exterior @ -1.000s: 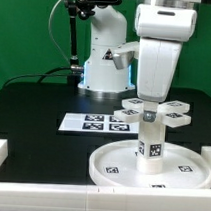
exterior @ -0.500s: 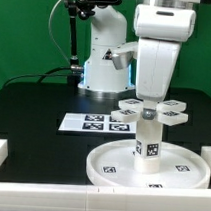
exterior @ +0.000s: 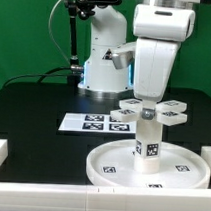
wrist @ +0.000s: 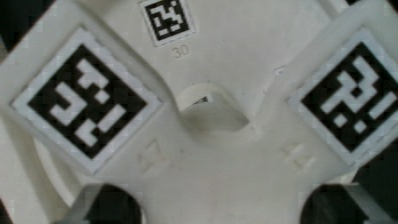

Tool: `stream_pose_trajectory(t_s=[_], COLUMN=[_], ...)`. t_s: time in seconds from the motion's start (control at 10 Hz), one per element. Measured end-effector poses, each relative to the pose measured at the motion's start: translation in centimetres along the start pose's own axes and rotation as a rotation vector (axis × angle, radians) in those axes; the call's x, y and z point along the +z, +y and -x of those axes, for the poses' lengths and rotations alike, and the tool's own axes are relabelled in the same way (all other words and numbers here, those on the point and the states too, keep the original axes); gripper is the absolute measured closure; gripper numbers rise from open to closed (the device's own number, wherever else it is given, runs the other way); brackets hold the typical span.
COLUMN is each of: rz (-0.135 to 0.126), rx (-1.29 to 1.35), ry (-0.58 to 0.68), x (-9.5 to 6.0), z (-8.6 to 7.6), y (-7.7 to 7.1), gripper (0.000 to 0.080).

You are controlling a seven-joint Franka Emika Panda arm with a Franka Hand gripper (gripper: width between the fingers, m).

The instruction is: Assemble round table

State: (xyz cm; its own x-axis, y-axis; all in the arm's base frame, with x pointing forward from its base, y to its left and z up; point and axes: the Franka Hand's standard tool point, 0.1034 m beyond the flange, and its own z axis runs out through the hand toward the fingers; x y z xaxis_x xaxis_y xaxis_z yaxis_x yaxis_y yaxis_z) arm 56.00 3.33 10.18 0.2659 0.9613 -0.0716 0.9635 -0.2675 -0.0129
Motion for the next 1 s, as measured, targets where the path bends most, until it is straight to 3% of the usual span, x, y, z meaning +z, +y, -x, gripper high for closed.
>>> stream_pose_trajectory(t_s=[0.4,0.5,1.0], rz=[-0.009,-0.029,-0.030], rx=[0.524,0.671,0.978], ry=[0.001,-0.005,-0.009], x=[0.04,0.11,0.08], z=[0.00,0.03,-0.16], y=[-0.14,-0.45,-0.51], gripper=[0.0357,0.0357,0.0357])
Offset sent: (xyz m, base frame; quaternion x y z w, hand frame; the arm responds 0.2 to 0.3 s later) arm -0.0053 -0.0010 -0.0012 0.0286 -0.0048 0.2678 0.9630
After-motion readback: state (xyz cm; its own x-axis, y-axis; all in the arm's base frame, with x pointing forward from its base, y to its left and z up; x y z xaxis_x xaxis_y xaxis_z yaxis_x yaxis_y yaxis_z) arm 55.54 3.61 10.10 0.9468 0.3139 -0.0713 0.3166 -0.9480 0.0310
